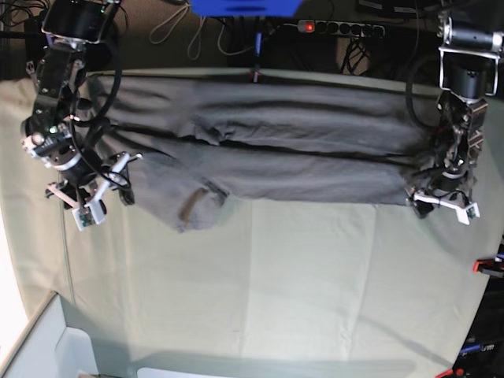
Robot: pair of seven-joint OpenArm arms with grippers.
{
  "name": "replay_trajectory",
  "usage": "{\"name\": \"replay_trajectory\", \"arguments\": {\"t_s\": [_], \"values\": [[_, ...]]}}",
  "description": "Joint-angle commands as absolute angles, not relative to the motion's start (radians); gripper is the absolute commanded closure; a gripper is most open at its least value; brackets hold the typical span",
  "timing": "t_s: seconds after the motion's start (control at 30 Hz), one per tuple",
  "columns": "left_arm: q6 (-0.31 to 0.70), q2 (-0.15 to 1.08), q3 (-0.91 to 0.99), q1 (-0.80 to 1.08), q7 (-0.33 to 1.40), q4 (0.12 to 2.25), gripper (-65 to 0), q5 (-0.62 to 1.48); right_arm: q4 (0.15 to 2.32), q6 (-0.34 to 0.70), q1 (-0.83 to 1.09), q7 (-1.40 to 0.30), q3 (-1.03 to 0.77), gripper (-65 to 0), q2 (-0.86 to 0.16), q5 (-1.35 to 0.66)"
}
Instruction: Layout the t-shirt on the table in an organized manner, then fold the t-shirt properly
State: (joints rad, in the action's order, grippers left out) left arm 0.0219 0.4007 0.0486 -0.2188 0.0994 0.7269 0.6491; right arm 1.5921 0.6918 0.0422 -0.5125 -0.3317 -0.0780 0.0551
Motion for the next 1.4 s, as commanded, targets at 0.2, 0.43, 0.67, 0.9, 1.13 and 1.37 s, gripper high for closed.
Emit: {"name": "replay_trajectory", "arguments": {"t_s": [0.2,0.43,0.67,0.9,1.13,1.37], "values": [[0.019,0.407,0.053,-0.239,0.082,0.731,-27.1,0.651,1.607,0.698,0.019,-0.490,-0.328,-34.2,-0.090,0.042],[0.021,0.407,0.051,-0.239,0.082,0.731,-7.3,0.651,1.428,0.698,-0.076,-0.490,-0.265,-34.5,-0.125,0.042],[0.021,0.410,0.053,-0.234,0.085,0.731,0.0,0.651,1.098,0.698,-0.271,-0.483,-0.265,-34.5,-0.145,0.042],[0.021,0.412,0.053,-0.232,0.085,0.731,0.0,0.651,0.894,0.698,-0.387,-0.483,-0.263,-34.5,-0.150,0.042],[0.021,0.412,0.053,-0.232,0.085,0.731,0.0,0.651,0.851,0.698,-0.369,-0.481,-0.260,-25.6,-0.147,0.041],[0.021,0.412,0.053,-0.236,0.085,0.733,0.0,0.650,0.954,0.698,-0.334,-0.492,-0.205,0.0,-0.147,0.041]]}}
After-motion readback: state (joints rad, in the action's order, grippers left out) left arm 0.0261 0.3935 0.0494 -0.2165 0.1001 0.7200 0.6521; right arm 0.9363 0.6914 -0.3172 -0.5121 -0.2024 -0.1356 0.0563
